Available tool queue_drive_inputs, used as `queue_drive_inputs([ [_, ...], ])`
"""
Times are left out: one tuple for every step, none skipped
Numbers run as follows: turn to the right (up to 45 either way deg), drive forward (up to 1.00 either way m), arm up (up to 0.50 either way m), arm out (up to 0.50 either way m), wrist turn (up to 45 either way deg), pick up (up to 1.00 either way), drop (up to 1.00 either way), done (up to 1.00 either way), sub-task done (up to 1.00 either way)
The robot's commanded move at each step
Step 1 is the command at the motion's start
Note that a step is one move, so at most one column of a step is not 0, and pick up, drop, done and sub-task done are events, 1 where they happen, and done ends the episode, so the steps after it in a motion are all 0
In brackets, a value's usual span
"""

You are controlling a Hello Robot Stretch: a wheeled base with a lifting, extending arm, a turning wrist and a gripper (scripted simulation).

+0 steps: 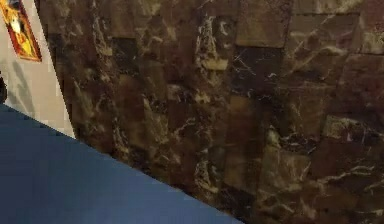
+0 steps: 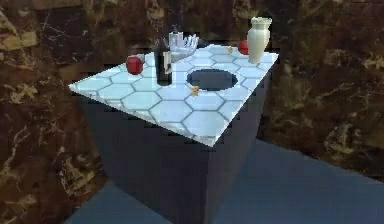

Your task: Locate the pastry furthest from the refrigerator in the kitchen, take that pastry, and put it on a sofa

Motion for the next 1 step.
queue_drive_inputs([
  [-45.0,0.00,0.00,0.00,0.0,0.00,0.00,0.00,0.00],
])
